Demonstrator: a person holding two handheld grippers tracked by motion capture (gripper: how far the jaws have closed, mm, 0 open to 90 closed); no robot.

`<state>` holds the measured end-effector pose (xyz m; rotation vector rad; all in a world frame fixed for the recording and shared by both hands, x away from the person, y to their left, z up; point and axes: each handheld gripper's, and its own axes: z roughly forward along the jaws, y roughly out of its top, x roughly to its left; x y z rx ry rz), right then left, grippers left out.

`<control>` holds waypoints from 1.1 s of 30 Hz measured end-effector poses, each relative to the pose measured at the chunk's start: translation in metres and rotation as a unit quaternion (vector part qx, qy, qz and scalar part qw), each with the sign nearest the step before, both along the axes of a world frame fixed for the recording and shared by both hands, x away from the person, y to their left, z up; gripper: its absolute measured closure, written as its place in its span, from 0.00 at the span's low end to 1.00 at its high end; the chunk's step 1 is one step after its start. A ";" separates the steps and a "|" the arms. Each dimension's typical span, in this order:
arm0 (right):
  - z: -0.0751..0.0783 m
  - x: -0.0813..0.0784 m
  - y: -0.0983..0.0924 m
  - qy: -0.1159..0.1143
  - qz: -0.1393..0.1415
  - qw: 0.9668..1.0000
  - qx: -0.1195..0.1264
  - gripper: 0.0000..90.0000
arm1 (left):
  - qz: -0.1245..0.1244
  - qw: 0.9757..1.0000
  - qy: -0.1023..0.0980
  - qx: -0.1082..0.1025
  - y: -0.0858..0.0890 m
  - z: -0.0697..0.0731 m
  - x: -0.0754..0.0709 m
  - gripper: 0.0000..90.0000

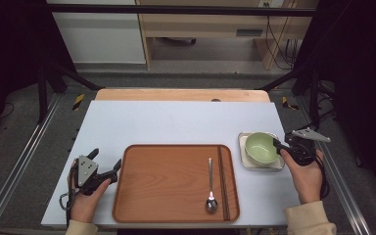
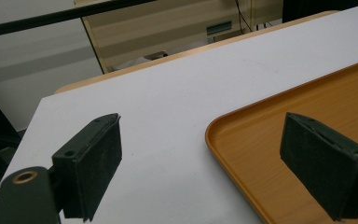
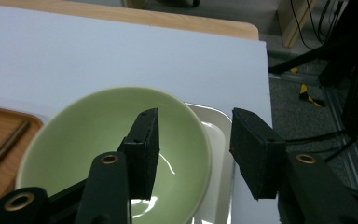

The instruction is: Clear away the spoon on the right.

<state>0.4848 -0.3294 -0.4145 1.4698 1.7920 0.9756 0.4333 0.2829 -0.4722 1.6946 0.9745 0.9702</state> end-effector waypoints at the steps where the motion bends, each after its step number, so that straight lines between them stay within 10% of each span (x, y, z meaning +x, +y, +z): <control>1: -0.002 0.001 -0.002 0.004 -0.003 1.000 -0.001 0.59 | 0.000 1.000 -0.001 0.001 0.000 0.000 0.000 0.14; 33: -0.029 0.026 -0.007 0.096 0.010 0.995 0.039 0.69 | 0.002 1.000 -0.007 0.001 -0.001 0.001 -0.001 0.14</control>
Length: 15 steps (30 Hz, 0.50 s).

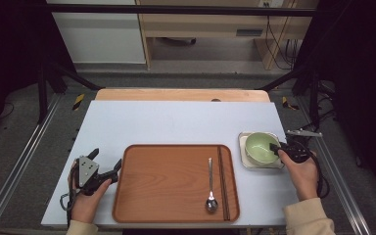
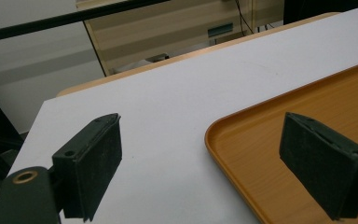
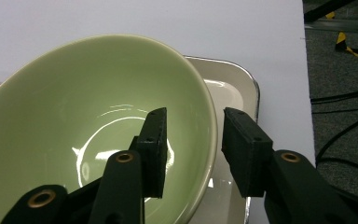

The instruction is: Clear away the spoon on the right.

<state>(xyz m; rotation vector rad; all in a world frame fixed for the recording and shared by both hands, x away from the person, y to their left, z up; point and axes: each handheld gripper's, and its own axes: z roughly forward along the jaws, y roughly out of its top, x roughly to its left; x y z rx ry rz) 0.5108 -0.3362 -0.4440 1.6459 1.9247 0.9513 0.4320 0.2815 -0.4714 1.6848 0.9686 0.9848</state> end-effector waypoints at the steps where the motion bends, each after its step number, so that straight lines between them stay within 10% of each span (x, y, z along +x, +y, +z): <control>1: 0.000 0.000 0.000 0.001 -0.001 1.000 0.001 0.71 | 0.000 1.000 0.000 0.000 0.000 0.000 0.000 0.14; 15: -0.005 0.007 -0.001 0.018 -0.009 1.000 0.009 0.91 | 0.000 1.000 0.001 0.003 -0.001 -0.001 0.001 0.14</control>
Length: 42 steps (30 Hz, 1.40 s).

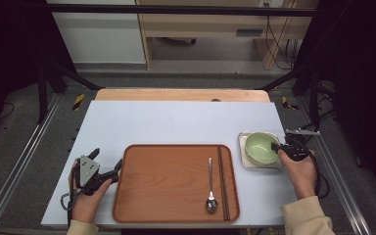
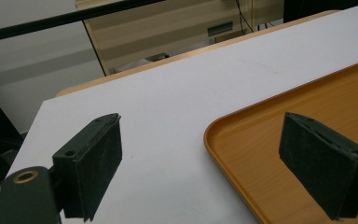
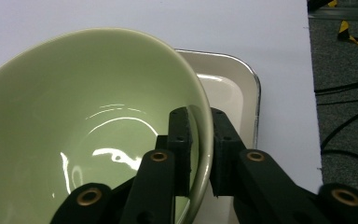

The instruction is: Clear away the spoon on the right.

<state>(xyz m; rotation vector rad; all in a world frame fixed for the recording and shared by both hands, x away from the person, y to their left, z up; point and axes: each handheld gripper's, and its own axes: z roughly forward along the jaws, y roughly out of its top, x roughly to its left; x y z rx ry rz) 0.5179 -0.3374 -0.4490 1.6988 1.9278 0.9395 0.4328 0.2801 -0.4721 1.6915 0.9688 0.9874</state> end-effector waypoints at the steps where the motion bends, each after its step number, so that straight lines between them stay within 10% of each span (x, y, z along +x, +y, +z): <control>1: 0.000 0.000 0.000 0.001 -0.004 1.000 0.003 0.91 | 0.000 1.000 0.000 0.000 0.000 0.000 0.000 0.14; 25: 0.026 -0.013 0.005 -0.065 0.002 0.998 0.025 0.93 | 0.003 1.000 -0.002 0.001 0.001 0.000 0.000 0.15; 42: 0.055 -0.029 0.060 -0.093 0.076 0.992 0.028 0.93 | 0.003 1.000 -0.009 -0.008 0.003 0.002 -0.001 0.14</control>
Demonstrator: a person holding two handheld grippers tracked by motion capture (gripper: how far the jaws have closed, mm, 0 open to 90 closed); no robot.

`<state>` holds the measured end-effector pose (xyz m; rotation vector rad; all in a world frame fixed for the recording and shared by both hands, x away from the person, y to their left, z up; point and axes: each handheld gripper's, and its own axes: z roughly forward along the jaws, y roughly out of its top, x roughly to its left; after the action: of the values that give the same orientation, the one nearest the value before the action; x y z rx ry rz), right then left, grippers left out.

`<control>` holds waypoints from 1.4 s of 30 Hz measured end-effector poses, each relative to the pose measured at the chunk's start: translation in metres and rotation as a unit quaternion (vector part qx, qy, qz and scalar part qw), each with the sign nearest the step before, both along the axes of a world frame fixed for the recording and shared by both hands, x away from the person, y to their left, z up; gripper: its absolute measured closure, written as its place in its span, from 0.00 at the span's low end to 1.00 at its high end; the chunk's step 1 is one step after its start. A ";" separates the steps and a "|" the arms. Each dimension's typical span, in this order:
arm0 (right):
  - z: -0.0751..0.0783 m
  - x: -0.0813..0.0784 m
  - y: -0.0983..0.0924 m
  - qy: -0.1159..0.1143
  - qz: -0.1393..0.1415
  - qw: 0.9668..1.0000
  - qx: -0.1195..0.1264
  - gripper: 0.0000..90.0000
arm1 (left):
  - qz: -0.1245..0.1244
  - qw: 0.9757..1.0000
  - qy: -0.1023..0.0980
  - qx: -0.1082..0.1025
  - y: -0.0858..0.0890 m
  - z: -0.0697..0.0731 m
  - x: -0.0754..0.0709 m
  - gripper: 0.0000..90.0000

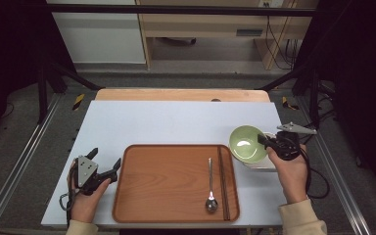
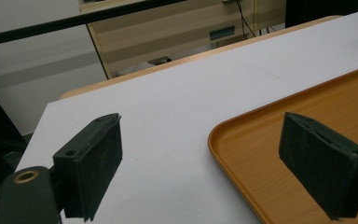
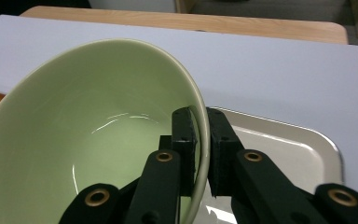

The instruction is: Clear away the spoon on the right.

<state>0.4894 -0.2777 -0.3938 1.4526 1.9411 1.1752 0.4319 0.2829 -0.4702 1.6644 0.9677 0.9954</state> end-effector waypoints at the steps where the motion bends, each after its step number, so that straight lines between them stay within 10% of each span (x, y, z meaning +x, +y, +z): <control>1: 0.000 0.000 0.003 0.000 0.007 1.000 -0.002 0.93 | 0.000 1.000 -0.001 0.000 0.000 0.000 0.000 0.13; 42: -0.017 -0.022 0.129 0.053 0.171 0.984 -0.019 0.93 | -0.008 1.000 -0.016 -0.012 0.001 0.003 -0.002 0.07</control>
<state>0.4672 -0.1482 -0.4105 1.2131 2.3429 1.2138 0.4297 0.2842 -0.4672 1.6292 0.9411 0.9938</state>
